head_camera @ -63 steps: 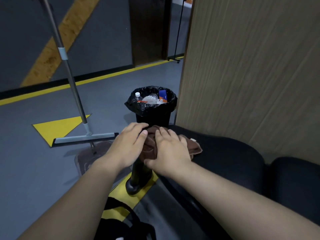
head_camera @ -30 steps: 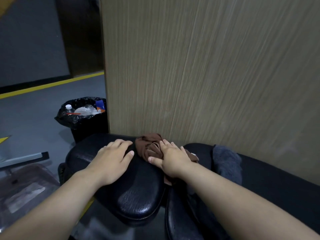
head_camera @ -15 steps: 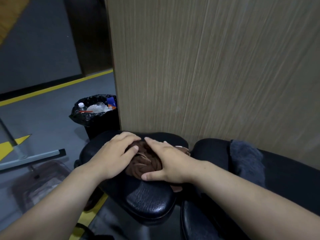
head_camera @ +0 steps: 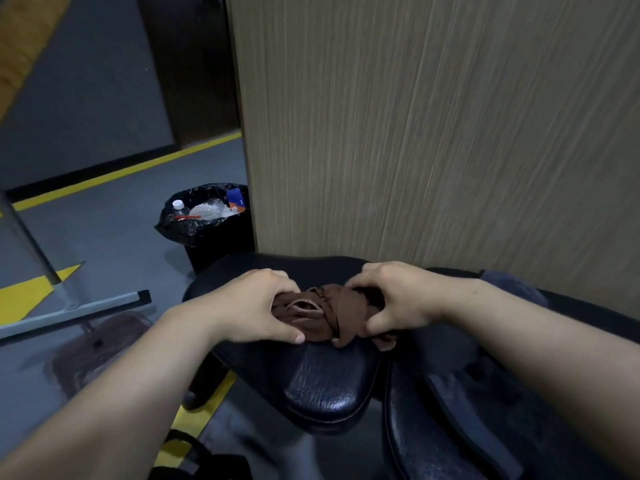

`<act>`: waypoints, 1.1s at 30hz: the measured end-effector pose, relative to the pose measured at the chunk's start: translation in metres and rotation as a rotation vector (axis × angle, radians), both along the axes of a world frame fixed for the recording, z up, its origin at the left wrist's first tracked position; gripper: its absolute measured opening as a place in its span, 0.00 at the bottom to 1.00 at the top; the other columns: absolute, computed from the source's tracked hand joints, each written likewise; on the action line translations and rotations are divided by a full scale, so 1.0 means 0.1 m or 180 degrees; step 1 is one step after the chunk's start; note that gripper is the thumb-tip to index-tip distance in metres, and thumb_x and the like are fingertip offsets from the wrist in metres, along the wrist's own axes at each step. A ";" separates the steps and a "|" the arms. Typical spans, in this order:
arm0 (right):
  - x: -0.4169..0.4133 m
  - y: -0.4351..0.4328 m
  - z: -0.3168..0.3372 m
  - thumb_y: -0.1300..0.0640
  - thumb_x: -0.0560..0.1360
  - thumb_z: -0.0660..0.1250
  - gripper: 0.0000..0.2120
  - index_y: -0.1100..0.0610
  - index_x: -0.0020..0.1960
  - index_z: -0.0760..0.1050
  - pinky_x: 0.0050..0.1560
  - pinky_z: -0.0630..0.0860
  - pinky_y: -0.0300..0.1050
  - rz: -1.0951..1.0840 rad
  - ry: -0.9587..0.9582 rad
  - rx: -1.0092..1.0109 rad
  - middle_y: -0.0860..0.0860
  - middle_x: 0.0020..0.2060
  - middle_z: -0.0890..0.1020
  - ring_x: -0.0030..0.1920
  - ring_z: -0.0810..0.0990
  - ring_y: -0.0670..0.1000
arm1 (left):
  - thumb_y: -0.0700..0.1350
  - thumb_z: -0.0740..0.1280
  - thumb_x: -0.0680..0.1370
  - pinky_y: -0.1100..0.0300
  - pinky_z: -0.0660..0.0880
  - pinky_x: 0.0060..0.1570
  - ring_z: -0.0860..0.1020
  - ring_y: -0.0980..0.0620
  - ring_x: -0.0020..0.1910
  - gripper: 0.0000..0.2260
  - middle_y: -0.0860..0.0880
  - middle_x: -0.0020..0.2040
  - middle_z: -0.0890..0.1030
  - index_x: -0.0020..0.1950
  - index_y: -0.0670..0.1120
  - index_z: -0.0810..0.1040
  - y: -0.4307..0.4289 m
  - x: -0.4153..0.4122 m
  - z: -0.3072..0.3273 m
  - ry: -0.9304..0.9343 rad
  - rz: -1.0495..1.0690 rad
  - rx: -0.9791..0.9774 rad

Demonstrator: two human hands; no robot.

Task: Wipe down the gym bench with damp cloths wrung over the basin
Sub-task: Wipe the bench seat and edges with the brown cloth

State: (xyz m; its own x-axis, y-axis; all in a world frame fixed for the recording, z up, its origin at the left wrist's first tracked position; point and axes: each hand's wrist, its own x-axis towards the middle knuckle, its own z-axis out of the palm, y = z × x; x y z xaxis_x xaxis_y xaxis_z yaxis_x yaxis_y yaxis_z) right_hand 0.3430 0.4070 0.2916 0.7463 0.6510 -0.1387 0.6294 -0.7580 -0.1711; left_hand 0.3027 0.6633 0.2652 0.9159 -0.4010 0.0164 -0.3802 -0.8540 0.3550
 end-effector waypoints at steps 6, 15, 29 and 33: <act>0.09 -0.05 0.04 0.43 0.67 0.75 0.15 0.46 0.50 0.76 0.43 0.75 0.42 -0.0301 0.0121 -0.0032 0.44 0.40 0.83 0.42 0.80 0.43 | 0.69 0.66 0.64 0.49 0.73 0.57 0.74 0.59 0.53 0.23 0.60 0.51 0.73 0.53 0.60 0.80 0.15 0.18 0.03 -0.0079 0.0150 0.0261; -0.01 0.31 0.15 0.28 0.63 0.71 0.51 0.48 0.78 0.58 0.71 0.66 0.45 -0.0034 0.0185 0.0216 0.48 0.68 0.69 0.69 0.69 0.49 | 0.67 0.71 0.64 0.56 0.75 0.57 0.76 0.59 0.54 0.29 0.60 0.53 0.77 0.63 0.59 0.77 -0.06 0.19 0.03 -0.0234 -0.0144 -0.0020; -0.10 -0.01 -0.10 0.44 0.69 0.74 0.21 0.47 0.60 0.78 0.56 0.74 0.41 0.0085 -0.0186 0.0558 0.44 0.50 0.76 0.51 0.77 0.45 | 0.53 0.72 0.75 0.54 0.71 0.60 0.73 0.59 0.57 0.17 0.61 0.54 0.76 0.63 0.61 0.74 -0.01 0.15 -0.14 -0.0367 -0.0224 -0.0236; -0.15 -0.11 -0.15 0.46 0.70 0.74 0.20 0.48 0.61 0.79 0.59 0.73 0.42 0.0031 -0.0103 0.0769 0.46 0.52 0.76 0.52 0.78 0.45 | 0.53 0.72 0.75 0.53 0.72 0.60 0.75 0.59 0.57 0.17 0.61 0.55 0.78 0.63 0.59 0.76 0.02 0.10 -0.18 -0.0444 -0.0272 -0.0367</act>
